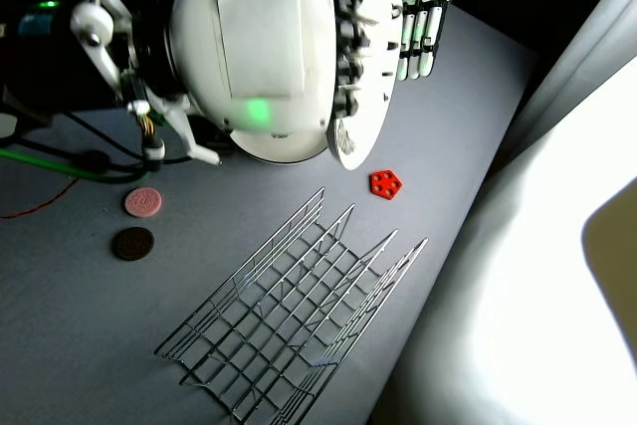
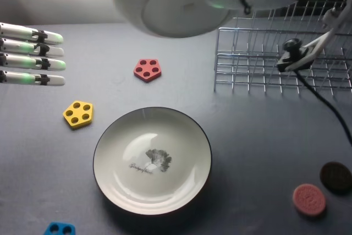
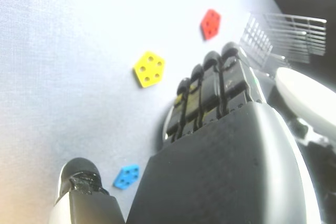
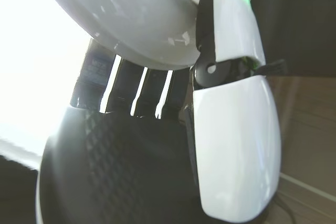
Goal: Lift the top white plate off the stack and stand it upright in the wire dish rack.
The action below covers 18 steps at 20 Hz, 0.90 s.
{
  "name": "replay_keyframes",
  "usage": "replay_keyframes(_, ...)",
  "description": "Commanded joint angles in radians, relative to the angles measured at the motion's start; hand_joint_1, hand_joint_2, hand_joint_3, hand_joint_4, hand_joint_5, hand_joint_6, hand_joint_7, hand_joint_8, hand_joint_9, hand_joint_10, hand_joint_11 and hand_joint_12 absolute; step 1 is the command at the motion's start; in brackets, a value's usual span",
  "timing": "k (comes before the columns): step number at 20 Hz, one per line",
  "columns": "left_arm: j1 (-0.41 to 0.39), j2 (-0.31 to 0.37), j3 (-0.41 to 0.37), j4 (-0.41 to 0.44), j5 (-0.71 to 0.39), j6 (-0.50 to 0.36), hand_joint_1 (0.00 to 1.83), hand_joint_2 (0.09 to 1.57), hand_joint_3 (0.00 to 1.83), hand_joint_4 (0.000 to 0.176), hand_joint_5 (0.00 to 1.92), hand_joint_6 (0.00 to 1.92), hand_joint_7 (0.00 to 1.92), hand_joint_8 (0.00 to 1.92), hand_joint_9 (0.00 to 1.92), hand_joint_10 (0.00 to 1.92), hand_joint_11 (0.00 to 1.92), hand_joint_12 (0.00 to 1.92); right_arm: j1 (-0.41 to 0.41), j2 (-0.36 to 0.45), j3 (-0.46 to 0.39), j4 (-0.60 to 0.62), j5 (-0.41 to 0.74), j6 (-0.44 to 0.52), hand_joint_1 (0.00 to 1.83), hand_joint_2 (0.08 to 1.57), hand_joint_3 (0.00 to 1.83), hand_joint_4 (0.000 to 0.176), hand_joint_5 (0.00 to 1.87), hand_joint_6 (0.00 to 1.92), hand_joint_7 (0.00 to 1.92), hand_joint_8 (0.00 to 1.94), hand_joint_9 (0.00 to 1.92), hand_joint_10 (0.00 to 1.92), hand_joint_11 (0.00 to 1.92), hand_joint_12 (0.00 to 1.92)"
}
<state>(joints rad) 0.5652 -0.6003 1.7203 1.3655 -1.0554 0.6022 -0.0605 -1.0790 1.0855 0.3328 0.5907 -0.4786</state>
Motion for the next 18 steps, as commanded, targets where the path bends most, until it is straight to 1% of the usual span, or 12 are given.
replay_keyframes(1, -0.018, 0.014, 0.001, -0.072, -0.033, 0.007, 0.11, 0.85, 0.0, 0.0, 0.03, 0.0, 0.02, 0.0, 0.02, 0.0, 0.07, 0.03, 0.021, 0.014, 0.0, -0.011, 0.146, 0.029, 1.49, 1.08, 0.0, 0.0, 0.93, 1.06, 1.0, 0.71, 1.04, 0.82, 0.91, 1.44)
replay_keyframes(2, -0.018, 0.014, 0.001, -0.072, -0.033, 0.007, 0.14, 0.86, 0.0, 0.0, 0.03, 0.01, 0.02, 0.0, 0.02, 0.0, 0.09, 0.04, 0.021, 0.014, 0.006, -0.015, 0.146, 0.032, 1.49, 1.08, 0.0, 0.0, 0.94, 1.07, 0.99, 0.73, 1.03, 0.82, 0.9, 1.44)
replay_keyframes(3, -0.018, 0.014, 0.001, -0.072, -0.036, 0.009, 0.16, 0.86, 0.0, 0.0, 0.02, 0.0, 0.01, 0.0, 0.0, 0.0, 0.07, 0.03, 0.021, 0.014, 0.009, -0.016, 0.146, 0.033, 1.48, 1.15, 0.0, 0.0, 0.8, 1.23, 0.83, 0.94, 0.88, 1.02, 0.77, 1.58)
replay_keyframes(4, -0.018, 0.014, 0.001, -0.072, -0.039, 0.013, 0.16, 0.87, 0.01, 0.0, 0.01, 0.0, 0.01, 0.0, 0.01, 0.0, 0.08, 0.03, 0.021, 0.014, 0.015, -0.016, 0.145, 0.038, 1.49, 1.11, 0.0, 0.0, 0.89, 1.13, 0.92, 0.83, 0.99, 0.89, 0.85, 1.5)
replay_keyframes(5, -0.017, 0.014, 0.001, -0.071, -0.041, 0.019, 0.16, 0.87, 0.01, 0.0, 0.03, 0.01, 0.02, 0.01, 0.02, 0.01, 0.07, 0.03, 0.021, 0.014, 0.021, -0.013, 0.143, 0.04, 1.49, 1.09, 0.0, 0.0, 0.93, 1.08, 0.95, 0.77, 1.04, 0.82, 0.88, 1.46)
replay_keyframes(7, -0.018, 0.014, 0.001, -0.071, -0.041, 0.019, 0.13, 0.87, 0.0, 0.0, 0.02, 0.0, 0.01, 0.0, 0.01, 0.0, 0.06, 0.02, 0.021, 0.014, 0.032, -0.011, 0.136, 0.046, 1.49, 1.08, 0.0, 0.0, 0.95, 1.03, 0.99, 0.73, 1.09, 0.76, 0.91, 1.43)
replay_keyframes(10, -0.018, 0.013, 0.001, -0.074, -0.043, 0.025, 0.12, 0.86, 0.0, 0.0, 0.03, 0.0, 0.03, 0.01, 0.02, 0.01, 0.09, 0.04, 0.026, 0.012, 0.045, 0.002, 0.127, 0.049, 1.49, 1.08, 0.0, 0.0, 0.93, 1.07, 0.98, 0.73, 1.06, 0.79, 0.9, 1.44)
replay_keyframes(11, -0.018, 0.013, 0.002, -0.074, -0.042, 0.031, 0.13, 0.86, 0.0, 0.0, 0.04, 0.01, 0.03, 0.01, 0.03, 0.01, 0.1, 0.04, 0.029, 0.012, 0.048, 0.009, 0.111, 0.054, 1.49, 1.08, 0.0, 0.0, 0.92, 1.08, 0.99, 0.73, 1.06, 0.78, 0.9, 1.44)
replay_keyframes(12, -0.018, 0.013, 0.003, -0.074, -0.041, 0.034, 0.12, 0.87, 0.0, 0.0, 0.03, 0.0, 0.03, 0.0, 0.01, 0.0, 0.07, 0.03, 0.031, 0.012, 0.05, 0.021, 0.097, 0.061, 1.49, 1.08, 0.0, 0.0, 0.93, 1.07, 1.01, 0.7, 1.08, 0.76, 0.9, 1.44)
replay_keyframes(14, -0.018, 0.013, 0.007, -0.078, -0.041, 0.036, 0.12, 0.87, 0.0, 0.0, 0.04, 0.0, 0.02, 0.0, 0.02, 0.0, 0.09, 0.04, 0.031, 0.012, 0.05, 0.047, 0.083, 0.061, 1.49, 1.08, 0.0, 0.0, 0.92, 1.07, 1.02, 0.68, 1.07, 0.76, 0.91, 1.44)
replay_keyframes(16, -0.018, 0.013, 0.009, -0.079, -0.041, 0.036, 0.15, 0.86, 0.0, 0.0, 0.06, 0.01, 0.04, 0.01, 0.03, 0.01, 0.1, 0.04, 0.037, 0.017, 0.047, 0.067, 0.065, 0.07, 1.49, 1.08, 0.0, 0.0, 0.92, 1.09, 1.01, 0.69, 1.06, 0.79, 0.91, 1.43)
replay_keyframes(18, -0.018, 0.013, 0.011, -0.08, -0.041, 0.036, 0.17, 0.87, 0.0, 0.0, 0.05, 0.0, 0.04, 0.0, 0.02, 0.0, 0.1, 0.04, 0.042, 0.026, 0.041, 0.089, 0.056, 0.072, 1.49, 1.09, 0.0, 0.0, 0.9, 1.11, 0.97, 0.75, 1.04, 0.82, 0.9, 1.45)
